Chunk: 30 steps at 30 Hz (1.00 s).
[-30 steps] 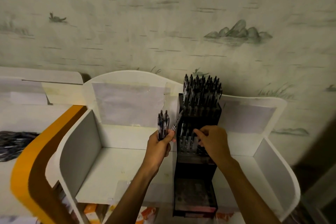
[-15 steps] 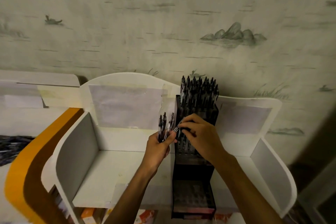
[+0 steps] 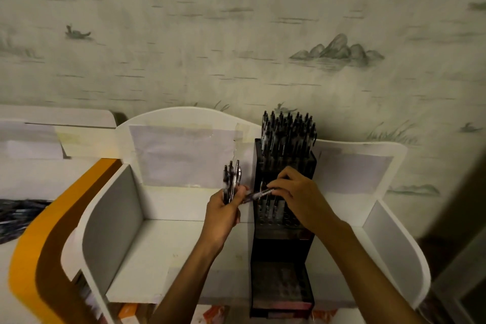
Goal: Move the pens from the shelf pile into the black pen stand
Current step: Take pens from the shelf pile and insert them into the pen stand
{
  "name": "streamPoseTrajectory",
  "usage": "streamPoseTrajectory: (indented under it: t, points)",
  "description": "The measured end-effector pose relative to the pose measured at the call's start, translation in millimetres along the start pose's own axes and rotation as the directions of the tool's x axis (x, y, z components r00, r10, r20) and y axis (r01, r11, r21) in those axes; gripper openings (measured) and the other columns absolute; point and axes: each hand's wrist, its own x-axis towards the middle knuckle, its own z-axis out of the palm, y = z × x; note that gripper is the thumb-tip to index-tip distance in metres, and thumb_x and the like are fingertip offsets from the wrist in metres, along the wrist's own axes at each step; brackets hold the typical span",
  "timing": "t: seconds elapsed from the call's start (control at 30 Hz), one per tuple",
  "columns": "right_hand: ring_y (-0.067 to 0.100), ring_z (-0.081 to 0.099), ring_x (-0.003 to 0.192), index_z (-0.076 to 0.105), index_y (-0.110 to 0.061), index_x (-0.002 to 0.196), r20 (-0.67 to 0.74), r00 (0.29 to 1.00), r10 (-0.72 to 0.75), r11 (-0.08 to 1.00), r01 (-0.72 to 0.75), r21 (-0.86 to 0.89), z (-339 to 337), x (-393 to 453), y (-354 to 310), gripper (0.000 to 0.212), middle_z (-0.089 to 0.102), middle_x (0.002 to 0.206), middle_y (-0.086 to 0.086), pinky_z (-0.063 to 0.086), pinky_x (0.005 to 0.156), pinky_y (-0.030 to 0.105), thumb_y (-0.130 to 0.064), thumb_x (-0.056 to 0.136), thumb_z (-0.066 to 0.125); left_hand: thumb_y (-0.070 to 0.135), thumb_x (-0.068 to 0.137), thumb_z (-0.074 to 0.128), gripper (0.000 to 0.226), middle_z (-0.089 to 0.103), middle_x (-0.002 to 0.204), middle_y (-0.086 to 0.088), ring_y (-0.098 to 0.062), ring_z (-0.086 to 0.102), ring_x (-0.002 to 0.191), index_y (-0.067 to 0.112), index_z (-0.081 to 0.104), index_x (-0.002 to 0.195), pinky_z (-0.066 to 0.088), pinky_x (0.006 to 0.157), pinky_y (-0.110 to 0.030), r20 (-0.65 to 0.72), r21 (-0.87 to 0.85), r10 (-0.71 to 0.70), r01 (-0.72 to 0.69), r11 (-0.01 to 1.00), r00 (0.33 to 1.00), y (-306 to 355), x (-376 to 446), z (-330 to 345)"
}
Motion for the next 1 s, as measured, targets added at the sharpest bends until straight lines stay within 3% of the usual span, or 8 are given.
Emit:
streamPoseTrajectory:
  t: [0.13, 0.33, 0.43, 0.53, 0.7, 0.87, 0.93, 1.0]
  points:
    - [0.006, 0.055, 0.072, 0.069, -0.015, 0.105, -0.023, 0.982, 0.188, 0.977, -0.185, 0.109, -0.8, -9.9, 14.4, 0.015, 0.053, 0.097, -0.003, 0.045, 0.069, 0.012, -0.013, 0.091, 0.066, 0.046, 0.095, 0.057, 0.039, 0.055, 0.061, 0.000, -0.014, 0.048, 0.054, 0.008, 0.068, 0.094, 0.044, 0.056, -0.031, -0.069, 0.069, 0.041, -0.036, 0.997, 0.997, 2.2, 2.3, -8.9]
    - [0.015, 0.061, 0.061, 0.063, -0.015, 0.096, -0.070, 0.892, 0.446, 0.821, -0.377, 0.429, -1.0, -14.1, 13.8, 0.005, 0.063, 0.078, 0.000, 0.054, 0.058, 0.025, -0.019, 0.095, 0.061, 0.036, 0.100, 0.055, 0.037, 0.059, 0.114, -0.027, -0.036, 0.053, 0.108, 0.008, 0.065, 0.121, 0.045, 0.097, -0.055, -0.035, 0.099, 0.018, -0.014, 0.995, 0.999, 2.2, 2.2, -9.9]
    - [0.017, 0.062, 0.051, 0.064, -0.014, 0.100, -0.060, 0.850, 0.523, 0.739, -0.417, 0.529, -0.9, -14.0, 10.6, 0.008, 0.065, 0.072, 0.004, 0.053, 0.049, 0.024, -0.019, 0.095, 0.061, 0.036, 0.100, 0.054, 0.035, 0.063, 0.088, -0.023, -0.030, 0.065, 0.077, 0.008, 0.064, 0.118, 0.060, 0.075, -0.041, -0.028, 0.120, 0.009, -0.006, 0.993, 1.000, -0.8, 1.9, -9.2]
    - [0.009, 0.063, 0.057, 0.063, -0.024, 0.104, -0.099, 0.846, 0.524, 0.781, -0.430, 0.454, 6.7, -17.3, 15.0, 0.010, 0.067, 0.082, -0.005, 0.054, 0.056, 0.022, -0.023, 0.094, 0.063, 0.036, 0.100, 0.054, 0.026, 0.047, 0.059, 0.000, -0.006, 0.040, 0.043, 0.012, 0.062, 0.102, 0.037, 0.042, -0.020, -0.016, 0.108, -0.029, 0.031, 0.994, 0.999, -2.8, 0.6, -8.3]
    - [0.005, 0.065, 0.076, 0.064, -0.014, 0.107, -0.167, 0.842, 0.513, 0.833, -0.441, 0.336, 17.0, -24.6, 23.3, 0.017, 0.068, 0.088, -0.006, 0.047, 0.069, 0.004, -0.022, 0.092, 0.067, 0.033, 0.101, 0.054, 0.019, 0.048, 0.054, 0.013, -0.001, 0.046, 0.043, 0.016, 0.061, 0.096, 0.038, 0.046, -0.013, -0.008, 0.163, -0.004, 0.005, 0.987, 1.000, 0.6, -0.8, -6.9]
    - [0.010, 0.067, 0.076, 0.069, -0.011, 0.099, -0.167, 0.857, 0.488, 0.855, -0.429, 0.292, 22.5, -25.8, 26.5, 0.014, 0.072, 0.086, 0.002, 0.051, 0.074, 0.014, -0.017, 0.087, 0.072, 0.033, 0.101, 0.054, 0.018, 0.052, 0.074, -0.013, -0.021, 0.049, 0.052, 0.016, 0.060, 0.100, 0.048, 0.083, -0.055, 0.004, 0.173, -0.006, 0.006, 0.985, 1.000, 1.1, -0.3, -3.1]
    - [0.008, 0.065, 0.076, 0.071, -0.009, 0.097, -0.168, 0.859, 0.484, 0.860, -0.431, 0.271, 23.8, -26.6, 26.0, 0.013, 0.073, 0.085, 0.003, 0.045, 0.073, 0.007, -0.016, 0.086, 0.073, 0.033, 0.101, 0.054, 0.016, 0.051, 0.069, -0.011, -0.028, 0.047, 0.057, 0.018, 0.060, 0.097, 0.052, 0.075, -0.052, 0.004, 0.174, -0.007, 0.006, 0.985, 1.000, -1.4, -0.8, -2.0]
    - [0.005, 0.063, 0.075, 0.073, -0.009, 0.097, -0.163, 0.860, 0.483, 0.863, -0.436, 0.255, 24.5, -27.3, 24.2, 0.014, 0.073, 0.085, 0.003, 0.042, 0.072, 0.001, -0.016, 0.085, 0.074, 0.033, 0.101, 0.054, 0.016, 0.049, 0.060, 0.007, -0.012, 0.046, 0.049, 0.022, 0.060, 0.090, 0.048, 0.051, -0.034, 0.010, 0.177, 0.004, -0.006, 0.984, 1.000, -5.6, -0.4, -1.7]
